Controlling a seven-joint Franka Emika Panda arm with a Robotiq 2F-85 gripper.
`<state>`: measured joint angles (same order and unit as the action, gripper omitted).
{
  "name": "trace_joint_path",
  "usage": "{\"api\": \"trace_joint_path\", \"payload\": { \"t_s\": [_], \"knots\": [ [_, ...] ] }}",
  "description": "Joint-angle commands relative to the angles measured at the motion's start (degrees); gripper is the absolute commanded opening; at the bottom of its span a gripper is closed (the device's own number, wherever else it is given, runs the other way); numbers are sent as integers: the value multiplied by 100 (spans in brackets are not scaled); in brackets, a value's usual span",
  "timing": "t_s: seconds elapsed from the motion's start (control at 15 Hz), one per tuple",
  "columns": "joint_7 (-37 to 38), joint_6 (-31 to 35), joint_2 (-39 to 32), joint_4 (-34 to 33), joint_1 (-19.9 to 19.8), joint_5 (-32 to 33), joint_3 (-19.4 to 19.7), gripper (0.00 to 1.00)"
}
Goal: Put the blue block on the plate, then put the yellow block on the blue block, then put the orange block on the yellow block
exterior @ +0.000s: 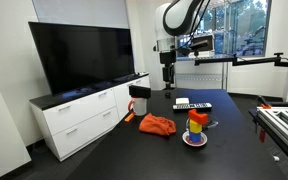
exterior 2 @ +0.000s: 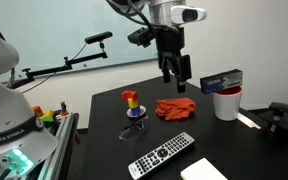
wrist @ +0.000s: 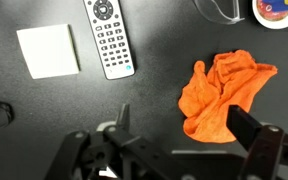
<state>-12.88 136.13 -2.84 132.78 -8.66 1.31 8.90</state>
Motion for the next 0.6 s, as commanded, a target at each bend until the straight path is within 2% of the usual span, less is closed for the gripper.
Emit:
{"api": "trace_joint_path", "payload": {
  "t_s": [0.0,0.53],
  "knots": [
    [28,-136,45,-122,-16,-137,-26,100],
    [54,-163,57,-129,-18,-121,-22,100]
  ]
}}
